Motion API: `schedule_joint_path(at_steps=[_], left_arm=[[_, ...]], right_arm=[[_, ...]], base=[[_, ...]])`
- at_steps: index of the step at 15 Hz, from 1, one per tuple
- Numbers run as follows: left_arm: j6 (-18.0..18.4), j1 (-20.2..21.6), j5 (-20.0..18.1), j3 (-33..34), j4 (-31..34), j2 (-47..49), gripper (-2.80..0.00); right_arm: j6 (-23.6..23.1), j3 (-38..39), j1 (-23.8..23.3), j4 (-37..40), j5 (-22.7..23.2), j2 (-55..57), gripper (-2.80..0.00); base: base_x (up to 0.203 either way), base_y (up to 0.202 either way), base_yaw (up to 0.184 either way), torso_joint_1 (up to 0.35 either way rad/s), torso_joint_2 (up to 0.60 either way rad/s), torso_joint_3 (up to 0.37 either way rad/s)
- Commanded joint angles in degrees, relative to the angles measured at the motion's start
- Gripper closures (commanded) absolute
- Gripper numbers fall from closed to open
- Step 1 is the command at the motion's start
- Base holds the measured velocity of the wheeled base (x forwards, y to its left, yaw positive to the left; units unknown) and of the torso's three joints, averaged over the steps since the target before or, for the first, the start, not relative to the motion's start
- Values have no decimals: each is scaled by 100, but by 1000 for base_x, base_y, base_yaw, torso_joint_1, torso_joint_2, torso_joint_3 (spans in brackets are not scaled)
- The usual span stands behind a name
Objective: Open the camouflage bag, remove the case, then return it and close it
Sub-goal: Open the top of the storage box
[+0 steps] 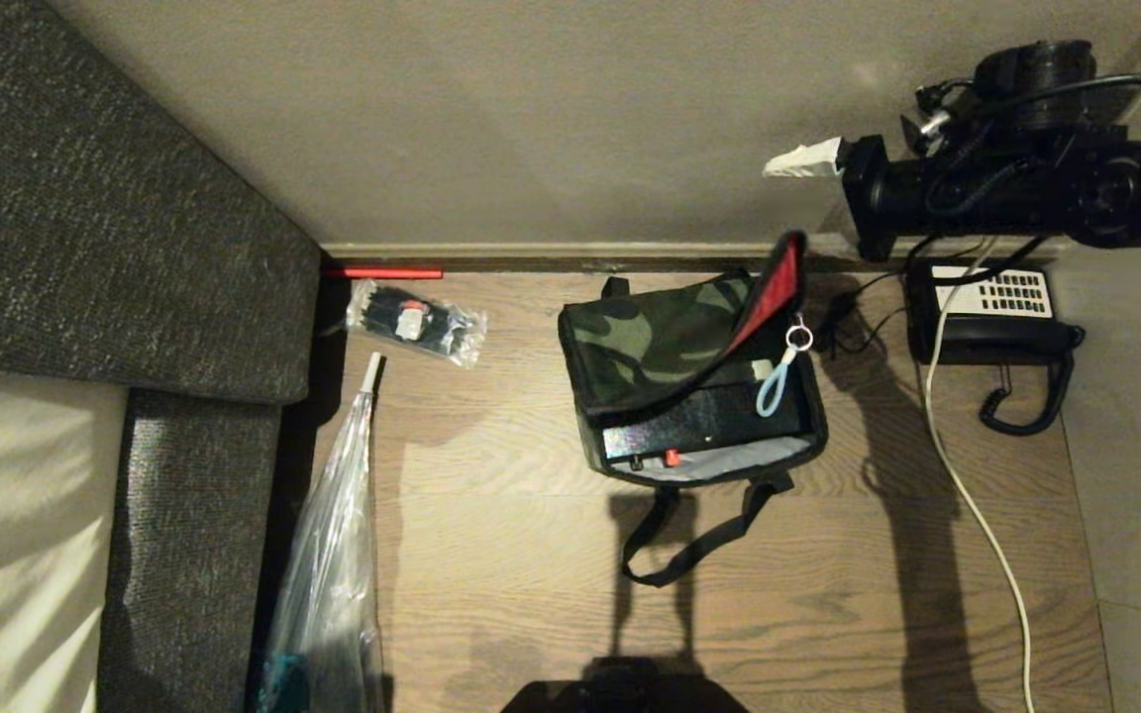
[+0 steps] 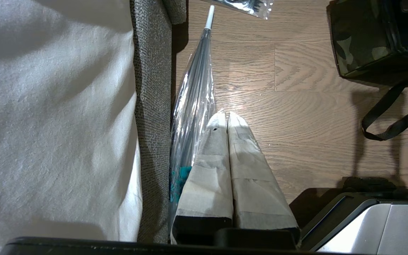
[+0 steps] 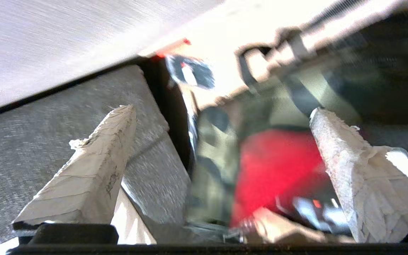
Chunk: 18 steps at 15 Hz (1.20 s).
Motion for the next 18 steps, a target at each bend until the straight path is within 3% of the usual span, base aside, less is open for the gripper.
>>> schedule_joint_path(at_steps=[1, 4, 7, 9, 13, 18], left_arm=[[6, 1, 0, 9, 0, 7, 0], [6, 1, 0, 9, 0, 7, 0], [6, 1, 0, 9, 0, 7, 0], [4, 1, 0, 9, 0, 7, 0], [6, 1, 0, 9, 0, 7, 0], [6, 1, 0, 9, 0, 7, 0]], right_arm=[[10, -180, 5, -42, 22, 134, -280], [17, -166, 5, -121, 22, 111, -280], [-92, 409, 2, -83, 63, -67, -280], [-498, 890, -103, 41, 46, -94, -280], [-2114, 2175, -429, 283, 9, -28, -280], [-2550, 2378, -679, 271, -31, 350, -280]], base=[[0, 0, 0, 0, 0, 0], [0, 0, 0, 0, 0, 0], [0, 0, 0, 0, 0, 0], [0, 0, 0, 0, 0, 0], [0, 0, 0, 0, 0, 0], [0, 0, 0, 0, 0, 0]])
